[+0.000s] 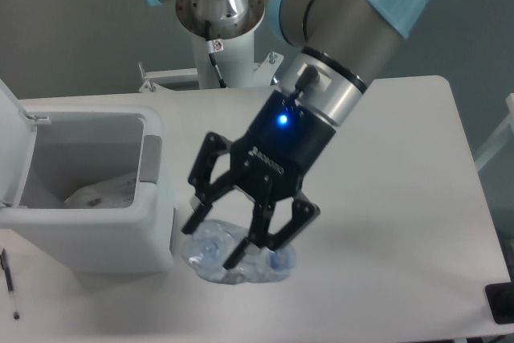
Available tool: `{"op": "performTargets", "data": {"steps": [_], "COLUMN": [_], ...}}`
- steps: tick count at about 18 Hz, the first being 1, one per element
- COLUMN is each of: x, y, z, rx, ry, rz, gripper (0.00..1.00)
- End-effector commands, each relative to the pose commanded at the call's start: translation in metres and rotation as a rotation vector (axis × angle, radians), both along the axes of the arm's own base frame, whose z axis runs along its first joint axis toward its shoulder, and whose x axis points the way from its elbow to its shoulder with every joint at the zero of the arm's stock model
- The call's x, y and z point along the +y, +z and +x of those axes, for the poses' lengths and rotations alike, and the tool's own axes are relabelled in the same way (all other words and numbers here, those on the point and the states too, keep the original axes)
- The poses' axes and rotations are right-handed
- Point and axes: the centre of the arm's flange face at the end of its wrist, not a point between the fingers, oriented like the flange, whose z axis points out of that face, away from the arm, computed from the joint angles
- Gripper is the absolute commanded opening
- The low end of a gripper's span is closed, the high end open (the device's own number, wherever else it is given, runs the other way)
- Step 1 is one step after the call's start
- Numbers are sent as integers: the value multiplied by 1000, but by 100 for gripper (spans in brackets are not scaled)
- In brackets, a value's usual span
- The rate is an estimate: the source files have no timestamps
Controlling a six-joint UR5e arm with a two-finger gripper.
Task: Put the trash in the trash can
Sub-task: 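Close the gripper around the bottle's middle and lift it, then carry the bottle over the bin and lower it inside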
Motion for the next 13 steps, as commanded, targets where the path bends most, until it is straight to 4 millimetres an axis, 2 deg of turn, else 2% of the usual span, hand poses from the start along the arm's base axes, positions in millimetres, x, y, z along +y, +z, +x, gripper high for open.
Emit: {"op": "performTargets", "data": {"steps": [6, 10, 13], "x": [-1, -5, -2], "y": [20, 32, 29], "z": [17, 27, 45], "rx": [-141, -164, -178], "ry": [-66, -89, -113], "rz": [63, 85, 79], "gripper": [34, 35, 35]}}
